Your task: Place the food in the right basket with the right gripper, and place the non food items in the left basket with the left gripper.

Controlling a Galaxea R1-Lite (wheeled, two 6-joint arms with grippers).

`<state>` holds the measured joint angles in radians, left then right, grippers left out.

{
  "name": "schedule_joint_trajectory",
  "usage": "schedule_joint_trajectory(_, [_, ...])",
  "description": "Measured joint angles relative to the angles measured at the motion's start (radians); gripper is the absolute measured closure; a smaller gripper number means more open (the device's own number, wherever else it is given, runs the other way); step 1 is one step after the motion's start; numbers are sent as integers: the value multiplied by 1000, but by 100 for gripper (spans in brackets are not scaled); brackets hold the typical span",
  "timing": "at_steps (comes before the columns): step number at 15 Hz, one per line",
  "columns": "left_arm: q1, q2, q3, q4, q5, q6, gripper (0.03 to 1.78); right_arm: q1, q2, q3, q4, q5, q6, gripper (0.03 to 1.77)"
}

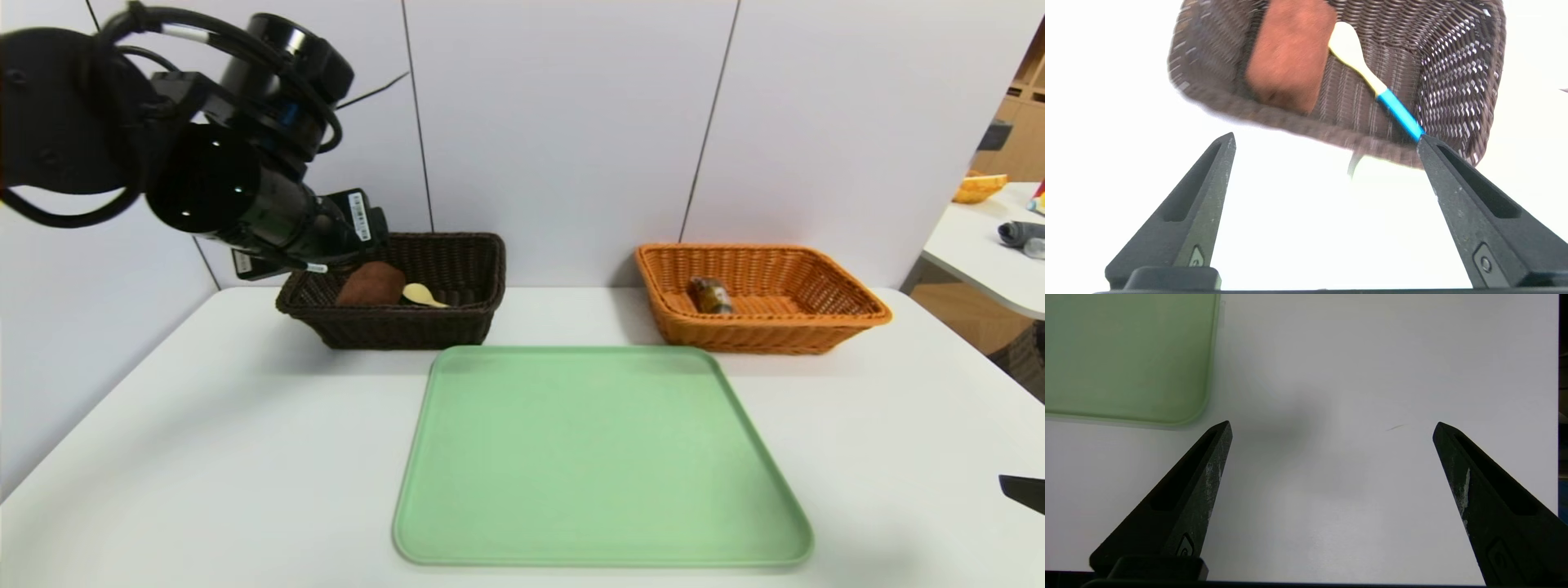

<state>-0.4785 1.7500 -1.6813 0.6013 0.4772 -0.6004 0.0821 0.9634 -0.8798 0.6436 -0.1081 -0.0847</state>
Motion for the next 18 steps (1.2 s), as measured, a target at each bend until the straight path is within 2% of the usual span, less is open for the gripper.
schedule_joint_trajectory(2, [22, -103, 74, -9, 6, -12, 20, -1, -12, 4, 1, -8, 0, 10])
schedule_joint_trajectory(7, [144, -335, 236, -16, 8, -11, 15, -10, -36, 10, 5, -8, 0, 10])
schedule_joint_trajectory(14, [301, -719, 644, -89, -9, 4, 13, -20, -92, 34, 11, -8, -3, 10])
schedule_joint_trajectory(18, [339, -871, 769, -138, -12, 17, 12, -27, -110, 33, 11, -8, -5, 10])
